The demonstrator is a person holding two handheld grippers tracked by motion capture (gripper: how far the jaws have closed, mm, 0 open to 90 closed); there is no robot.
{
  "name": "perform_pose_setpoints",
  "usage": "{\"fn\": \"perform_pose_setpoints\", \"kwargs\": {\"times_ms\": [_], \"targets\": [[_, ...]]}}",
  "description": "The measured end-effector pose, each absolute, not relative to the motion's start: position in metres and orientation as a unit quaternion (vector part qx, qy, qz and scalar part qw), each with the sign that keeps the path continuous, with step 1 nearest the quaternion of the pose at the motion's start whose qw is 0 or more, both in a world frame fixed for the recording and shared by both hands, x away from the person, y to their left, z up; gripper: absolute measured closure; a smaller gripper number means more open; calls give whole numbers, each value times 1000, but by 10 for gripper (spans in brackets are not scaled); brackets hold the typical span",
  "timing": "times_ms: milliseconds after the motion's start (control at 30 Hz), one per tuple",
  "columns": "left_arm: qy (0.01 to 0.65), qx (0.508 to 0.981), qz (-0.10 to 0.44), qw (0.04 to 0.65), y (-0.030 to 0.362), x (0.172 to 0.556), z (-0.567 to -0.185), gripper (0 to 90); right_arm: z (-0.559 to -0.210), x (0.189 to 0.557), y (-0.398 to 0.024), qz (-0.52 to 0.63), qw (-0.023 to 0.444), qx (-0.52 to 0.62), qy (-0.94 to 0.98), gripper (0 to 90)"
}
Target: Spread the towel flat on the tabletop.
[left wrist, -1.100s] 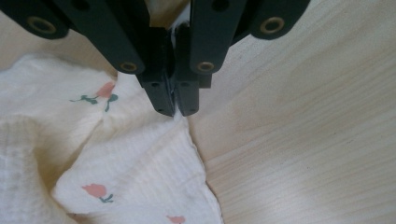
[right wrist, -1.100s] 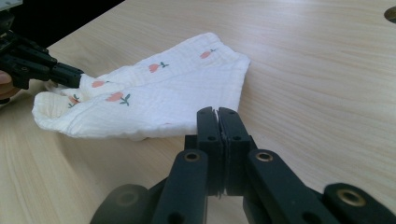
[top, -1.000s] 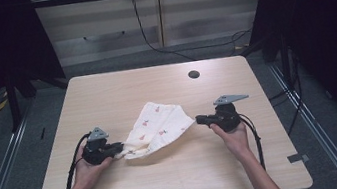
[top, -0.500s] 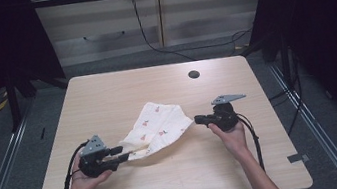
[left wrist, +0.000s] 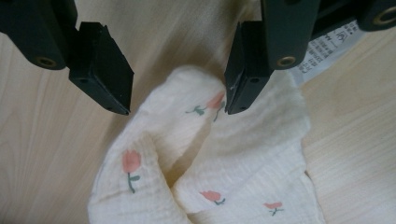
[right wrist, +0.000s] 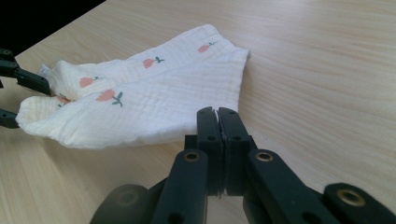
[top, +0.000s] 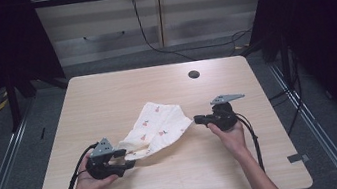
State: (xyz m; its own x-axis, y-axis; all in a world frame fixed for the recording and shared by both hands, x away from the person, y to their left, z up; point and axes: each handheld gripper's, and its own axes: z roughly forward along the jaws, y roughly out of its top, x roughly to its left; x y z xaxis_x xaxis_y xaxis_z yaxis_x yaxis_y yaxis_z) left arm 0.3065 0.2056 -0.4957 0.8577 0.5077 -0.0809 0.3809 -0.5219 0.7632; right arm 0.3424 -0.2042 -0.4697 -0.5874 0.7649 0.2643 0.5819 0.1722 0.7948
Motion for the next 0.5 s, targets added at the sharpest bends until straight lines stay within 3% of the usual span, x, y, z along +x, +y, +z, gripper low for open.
{"fn": "perform_pose_setpoints", "kwargs": {"times_ms": [67, 167, 300, 500], "targets": [[251, 871, 82, 414, 203, 306, -497, 479, -471, 344, -205, 465, 99, 444, 760, 884], [245, 870, 69, 421, 203, 308, -496, 677, -472, 344, -206, 463, 96, 447, 759, 884], [250, 865, 69, 429, 205, 310, -493, 837, -471, 343, -204, 465, 97, 444, 760, 884], [252, 860, 63, 440, 206, 310, -489, 867, -469, 342, -203, 466, 96, 442, 760, 884]]}}
